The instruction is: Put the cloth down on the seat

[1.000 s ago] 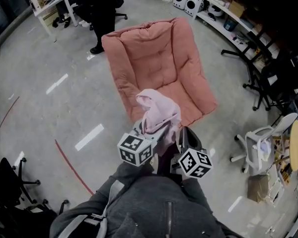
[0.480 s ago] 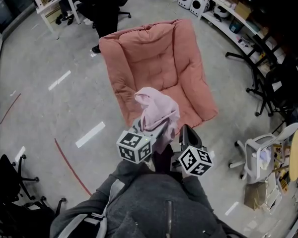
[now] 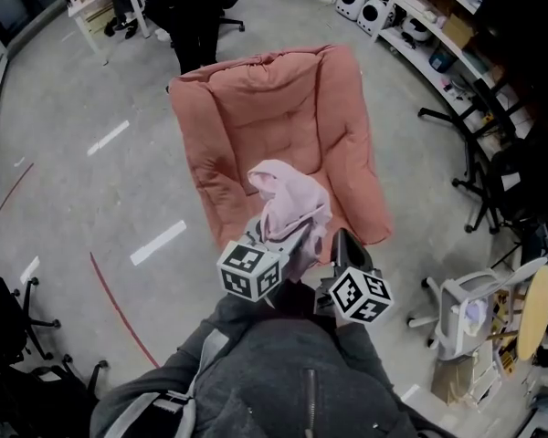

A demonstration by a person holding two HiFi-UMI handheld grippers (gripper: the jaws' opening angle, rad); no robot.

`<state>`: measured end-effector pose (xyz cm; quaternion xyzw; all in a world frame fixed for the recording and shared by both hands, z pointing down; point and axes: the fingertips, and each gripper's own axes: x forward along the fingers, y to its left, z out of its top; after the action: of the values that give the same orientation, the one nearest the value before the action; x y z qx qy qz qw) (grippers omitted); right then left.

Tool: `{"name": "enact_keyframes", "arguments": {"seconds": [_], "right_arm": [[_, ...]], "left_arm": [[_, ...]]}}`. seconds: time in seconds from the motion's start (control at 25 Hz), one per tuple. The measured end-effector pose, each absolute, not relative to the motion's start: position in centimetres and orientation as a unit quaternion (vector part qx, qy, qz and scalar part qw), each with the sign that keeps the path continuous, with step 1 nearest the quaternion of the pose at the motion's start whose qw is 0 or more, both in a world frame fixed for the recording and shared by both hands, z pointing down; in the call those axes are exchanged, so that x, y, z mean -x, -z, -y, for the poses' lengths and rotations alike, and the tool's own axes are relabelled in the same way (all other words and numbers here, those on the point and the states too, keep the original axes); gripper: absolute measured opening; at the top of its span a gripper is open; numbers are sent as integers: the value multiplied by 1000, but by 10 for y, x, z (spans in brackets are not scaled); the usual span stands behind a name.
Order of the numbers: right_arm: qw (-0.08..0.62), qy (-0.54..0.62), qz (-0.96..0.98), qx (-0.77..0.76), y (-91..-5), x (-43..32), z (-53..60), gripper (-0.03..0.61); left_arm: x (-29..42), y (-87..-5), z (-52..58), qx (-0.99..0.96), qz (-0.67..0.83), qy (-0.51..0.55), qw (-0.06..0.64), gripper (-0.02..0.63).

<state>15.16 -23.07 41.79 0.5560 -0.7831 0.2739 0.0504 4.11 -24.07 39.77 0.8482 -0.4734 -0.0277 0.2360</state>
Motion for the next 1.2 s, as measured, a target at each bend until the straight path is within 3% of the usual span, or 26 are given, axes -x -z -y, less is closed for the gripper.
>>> {"name": "enact_keyframes", "arguments": {"seconds": [1.2], "right_arm": [[137,-297,835,-441,-508,-159,371,11]], "left_arm": [[-49,-509,319,-719,615,29,323,238]]}}
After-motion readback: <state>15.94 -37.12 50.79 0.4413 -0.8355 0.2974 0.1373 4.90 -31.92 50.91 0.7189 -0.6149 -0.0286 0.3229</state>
